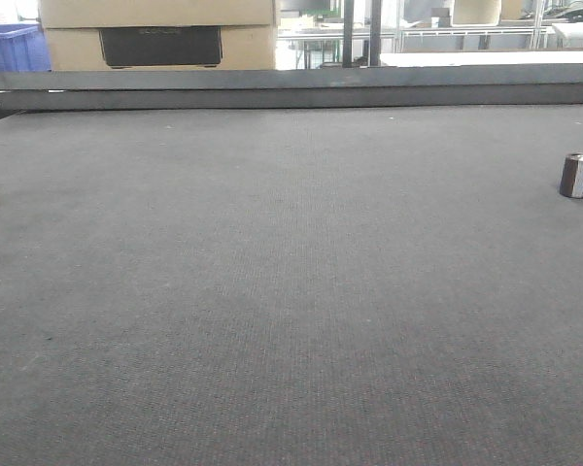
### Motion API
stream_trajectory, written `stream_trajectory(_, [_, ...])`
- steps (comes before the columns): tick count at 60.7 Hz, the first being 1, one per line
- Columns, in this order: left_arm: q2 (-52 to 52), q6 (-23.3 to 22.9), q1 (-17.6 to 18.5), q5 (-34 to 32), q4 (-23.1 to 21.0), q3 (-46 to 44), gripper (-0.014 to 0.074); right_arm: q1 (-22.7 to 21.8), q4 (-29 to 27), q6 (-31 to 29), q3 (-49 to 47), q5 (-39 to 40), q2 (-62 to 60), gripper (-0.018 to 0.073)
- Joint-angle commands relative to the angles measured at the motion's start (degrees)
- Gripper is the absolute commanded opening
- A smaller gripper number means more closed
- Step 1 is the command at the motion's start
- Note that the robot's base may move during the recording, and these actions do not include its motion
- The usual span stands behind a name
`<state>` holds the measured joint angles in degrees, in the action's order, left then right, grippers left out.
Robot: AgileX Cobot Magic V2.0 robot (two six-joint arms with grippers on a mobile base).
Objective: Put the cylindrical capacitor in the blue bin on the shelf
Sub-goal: 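Reach the right gripper down toward the dark brown capacitor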
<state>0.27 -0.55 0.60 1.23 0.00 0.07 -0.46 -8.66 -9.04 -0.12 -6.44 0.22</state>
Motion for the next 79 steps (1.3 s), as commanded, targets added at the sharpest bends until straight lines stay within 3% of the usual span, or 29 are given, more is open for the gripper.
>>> stream_trajectory(1, [-0.27, -0.15, -0.17, -2.72, 0.0, -0.07, -0.0111, -0.19, 0.39, 0.16, 0.12, 4.88, -0.22, -0.0142])
stream_trajectory(15, [-0.27, -0.15, -0.17, -11.76, 0.0, -0.07, -0.0111, -0.19, 0.39, 0.16, 0.12, 12.64, -0.22, -0.0142])
stream_trajectory(22, [-0.27, -0.15, -0.17, -11.8, 0.0, -3.01, -0.0111, -0.19, -0.14, 0.16, -3.9, 11.69, -0.22, -0.0142])
stream_trajectory(26, [-0.14, -0.15, -0.17, -7.94, 0.38, -7.9, -0.0111, -0.19, -0.77, 0.16, -9.46, 9.4, -0.22, -0.0142])
stream_trajectory(34, [5.97, -0.15, -0.17, 6.25, 2.4, -22.21, -0.0105, -0.19, -0.77, 0.16, -23.36, -0.43, 1.69, -0.0142])
stream_trajectory(40, [12.88, -0.15, -0.17, 15.16, 3.23, -31.85, -0.0016, -0.19, -0.77, 0.16, -32.68, -7.11, 7.87, -0.0132])
stream_trajectory(45, [18.52, -0.15, -0.17, 18.29, 3.23, -37.66, 0.0127, -0.19, -0.77, 0.16, -38.29, -8.65, 13.72, -0.0042])
stream_trajectory(48, [21.86, -0.15, -0.17, 19.78, 3.23, -40.44, 0.0243, -0.19, -0.77, 0.16, -41.25, -9.04, 17.47, 0.0063])
stream_trajectory(55, [28.05, -0.15, 0.13, 20.22, 3.23, -43.78, 0.0477, -0.19, -0.77, 0.16, -46.26, -9.58, 25.82, 0.0376])
stream_trajectory(60, [30.47, -0.15, 1.53, 18.48, 3.23, -44.2, 0.0576, -0.19, -0.77, 0.16, -47.88, -9.39, 30.9, 0.0571])
stream_trajectory(63, [31.69, -0.15, 2.44, 18.16, 2.76, -44.2, 0.0607, -0.19, -0.77, 0.16, -48.42, -9.29, 33.63, 0.0569])
stream_trajectory(79, [34.69, -0.15, 6.7, 18.02, -0.9, -44.2, 0.0601, -0.19, -0.77, 0.16, -47.46, -11.76, 46.45, 0.0569])
